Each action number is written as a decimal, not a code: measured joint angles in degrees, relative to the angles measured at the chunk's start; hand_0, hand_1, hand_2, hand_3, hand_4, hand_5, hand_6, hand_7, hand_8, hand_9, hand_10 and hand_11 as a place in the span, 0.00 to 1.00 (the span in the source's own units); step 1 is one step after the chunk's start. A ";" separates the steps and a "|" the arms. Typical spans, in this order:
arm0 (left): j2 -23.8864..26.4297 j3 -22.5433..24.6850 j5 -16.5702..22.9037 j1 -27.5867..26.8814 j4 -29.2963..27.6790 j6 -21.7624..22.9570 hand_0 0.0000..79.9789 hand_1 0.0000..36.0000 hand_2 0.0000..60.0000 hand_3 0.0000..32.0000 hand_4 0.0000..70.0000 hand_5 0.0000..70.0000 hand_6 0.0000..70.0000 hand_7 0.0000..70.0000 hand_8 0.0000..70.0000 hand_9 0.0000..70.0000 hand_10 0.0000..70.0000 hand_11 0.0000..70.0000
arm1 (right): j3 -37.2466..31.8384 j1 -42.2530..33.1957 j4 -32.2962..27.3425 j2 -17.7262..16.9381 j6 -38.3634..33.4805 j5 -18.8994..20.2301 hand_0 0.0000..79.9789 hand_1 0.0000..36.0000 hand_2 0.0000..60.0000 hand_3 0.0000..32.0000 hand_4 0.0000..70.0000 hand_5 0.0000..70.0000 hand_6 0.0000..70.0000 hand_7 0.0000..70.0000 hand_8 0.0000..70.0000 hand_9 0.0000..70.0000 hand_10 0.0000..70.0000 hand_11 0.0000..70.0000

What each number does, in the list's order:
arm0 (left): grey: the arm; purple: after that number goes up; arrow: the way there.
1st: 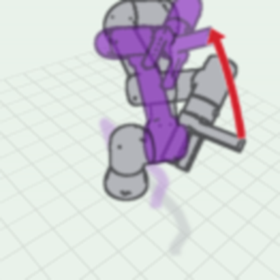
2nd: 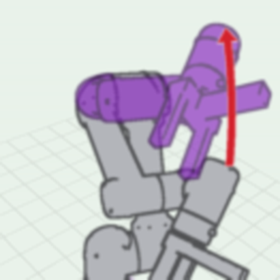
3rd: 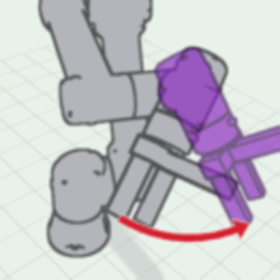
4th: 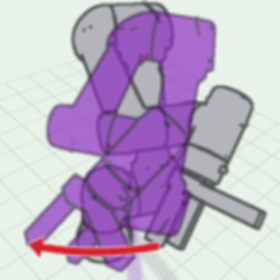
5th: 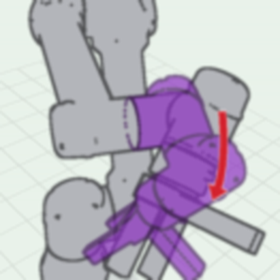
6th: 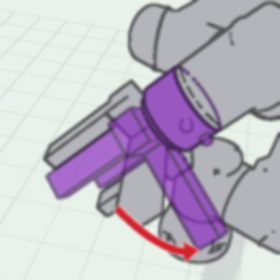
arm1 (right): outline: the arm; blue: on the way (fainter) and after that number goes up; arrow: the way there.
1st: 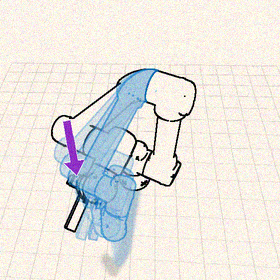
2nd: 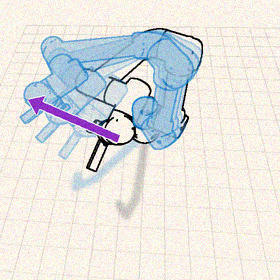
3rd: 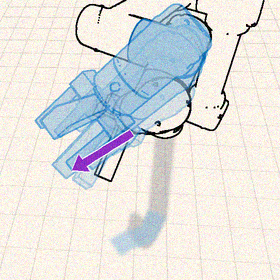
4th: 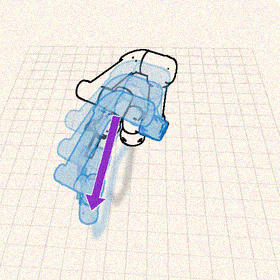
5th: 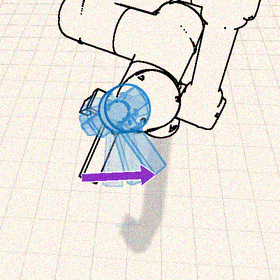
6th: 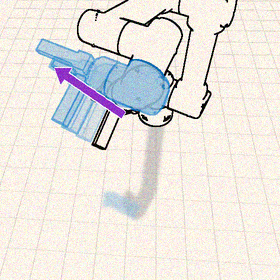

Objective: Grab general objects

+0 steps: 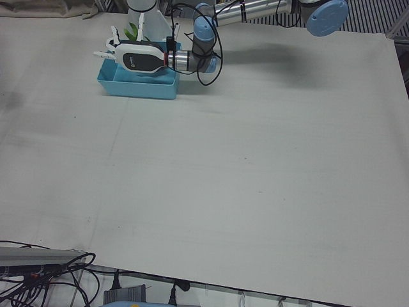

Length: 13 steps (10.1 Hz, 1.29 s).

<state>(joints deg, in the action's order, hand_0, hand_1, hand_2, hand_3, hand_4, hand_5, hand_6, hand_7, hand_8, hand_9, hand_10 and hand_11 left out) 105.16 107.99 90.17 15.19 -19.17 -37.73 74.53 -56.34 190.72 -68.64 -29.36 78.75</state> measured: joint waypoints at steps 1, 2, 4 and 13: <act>-0.10 0.04 0.15 -0.07 -0.14 -0.03 0.00 0.00 0.22 1.00 0.09 0.02 0.30 1.00 0.04 0.27 0.26 0.36 | 0.00 0.00 0.00 0.00 0.00 0.00 0.00 0.00 0.00 0.00 0.00 0.00 0.00 0.00 0.00 0.00 0.00 0.00; -0.17 0.13 0.21 -0.01 -0.20 0.02 0.10 0.00 0.82 0.12 1.00 0.26 1.00 1.00 0.35 0.37 1.00 1.00 | 0.00 0.00 0.00 0.00 0.00 0.00 0.00 0.00 0.00 0.00 0.00 0.00 0.00 0.00 0.00 0.00 0.00 0.00; -1.04 0.55 1.72 1.81 -0.50 2.30 0.99 0.61 1.00 0.00 1.00 0.76 1.00 1.00 1.00 1.00 1.00 1.00 | 0.00 0.00 0.00 0.00 0.00 0.00 0.00 0.00 0.00 0.00 0.00 0.00 0.00 0.00 0.00 0.00 0.00 0.00; -11.09 -4.46 11.38 44.26 -8.26 17.67 1.00 0.88 1.00 0.00 1.00 0.77 1.00 1.00 1.00 1.00 1.00 1.00 | 0.00 0.00 0.00 0.00 0.00 0.00 0.00 0.00 0.00 0.00 0.00 0.00 0.00 0.00 0.00 0.00 0.00 0.00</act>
<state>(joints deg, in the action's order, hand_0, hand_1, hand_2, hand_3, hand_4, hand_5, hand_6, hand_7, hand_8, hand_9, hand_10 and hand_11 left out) 94.07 103.53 101.55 59.45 -27.43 -20.06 74.53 -56.34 190.73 -68.64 -29.36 78.75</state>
